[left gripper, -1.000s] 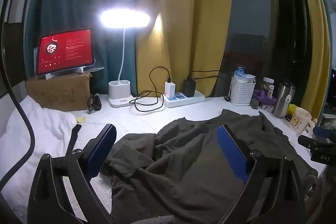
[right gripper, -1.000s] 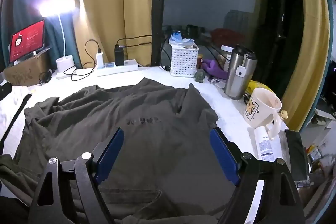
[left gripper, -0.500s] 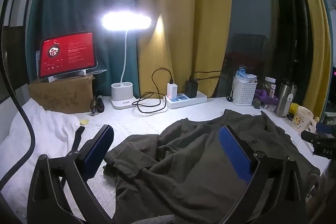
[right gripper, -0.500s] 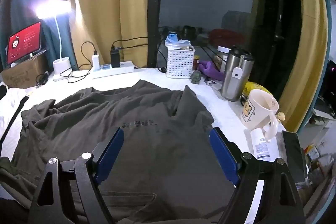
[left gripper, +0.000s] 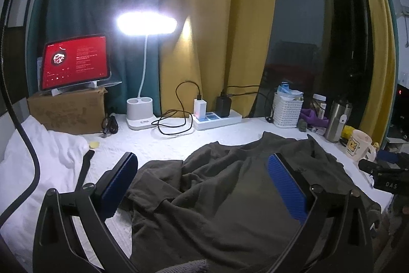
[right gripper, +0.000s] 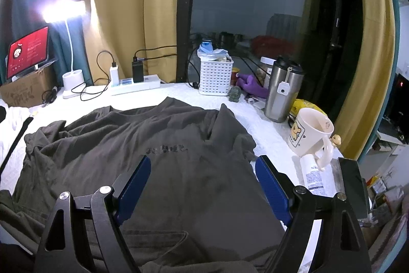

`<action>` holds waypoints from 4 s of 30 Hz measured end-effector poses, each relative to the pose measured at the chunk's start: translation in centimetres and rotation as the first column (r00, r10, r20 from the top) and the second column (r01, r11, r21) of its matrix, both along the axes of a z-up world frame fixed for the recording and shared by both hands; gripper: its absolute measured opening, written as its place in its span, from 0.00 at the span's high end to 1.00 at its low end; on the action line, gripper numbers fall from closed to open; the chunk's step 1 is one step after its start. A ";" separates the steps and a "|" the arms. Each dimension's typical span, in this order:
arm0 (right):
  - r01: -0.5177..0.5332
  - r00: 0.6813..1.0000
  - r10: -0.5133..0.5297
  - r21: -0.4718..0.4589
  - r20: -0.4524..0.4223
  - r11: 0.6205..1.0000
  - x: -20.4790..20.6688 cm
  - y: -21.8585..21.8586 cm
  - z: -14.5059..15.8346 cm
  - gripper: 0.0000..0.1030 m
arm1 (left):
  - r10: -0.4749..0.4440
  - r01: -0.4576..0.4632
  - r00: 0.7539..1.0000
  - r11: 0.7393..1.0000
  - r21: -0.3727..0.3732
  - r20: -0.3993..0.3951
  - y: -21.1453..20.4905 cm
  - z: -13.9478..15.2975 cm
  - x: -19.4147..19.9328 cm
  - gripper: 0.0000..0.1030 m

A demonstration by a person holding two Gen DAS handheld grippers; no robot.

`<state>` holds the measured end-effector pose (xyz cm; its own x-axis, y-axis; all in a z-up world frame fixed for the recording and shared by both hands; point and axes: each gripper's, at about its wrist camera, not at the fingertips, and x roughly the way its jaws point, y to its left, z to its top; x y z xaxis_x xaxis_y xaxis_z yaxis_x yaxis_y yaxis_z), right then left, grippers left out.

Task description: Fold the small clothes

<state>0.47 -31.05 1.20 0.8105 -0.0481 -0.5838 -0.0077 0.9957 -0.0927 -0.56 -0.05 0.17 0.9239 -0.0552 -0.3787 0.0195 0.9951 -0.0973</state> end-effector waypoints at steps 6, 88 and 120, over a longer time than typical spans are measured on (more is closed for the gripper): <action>-0.001 1.000 0.001 0.000 0.002 1.000 -0.2 0.0 0.0 0.17 | 0.000 0.000 1.000 1.000 0.023 -0.001 -0.4 0.0 -0.3 0.02; 0.045 0.983 -0.029 0.082 -0.184 0.996 15.2 -10.2 -4.9 0.19 | 0.055 -0.047 0.989 0.997 0.060 -0.140 -0.8 -2.7 9.3 0.02; 0.083 0.965 -0.048 0.127 -0.257 0.988 16.9 -12.6 -7.2 0.87 | 0.095 -0.082 0.976 0.994 0.075 -0.194 -0.1 -3.5 10.6 0.02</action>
<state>17.34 -43.61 -6.01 0.6334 -0.0022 -0.7738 0.0523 0.9978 0.0400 9.99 -0.15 -3.29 0.8310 0.0547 -0.5536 -0.0815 0.9964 -0.0239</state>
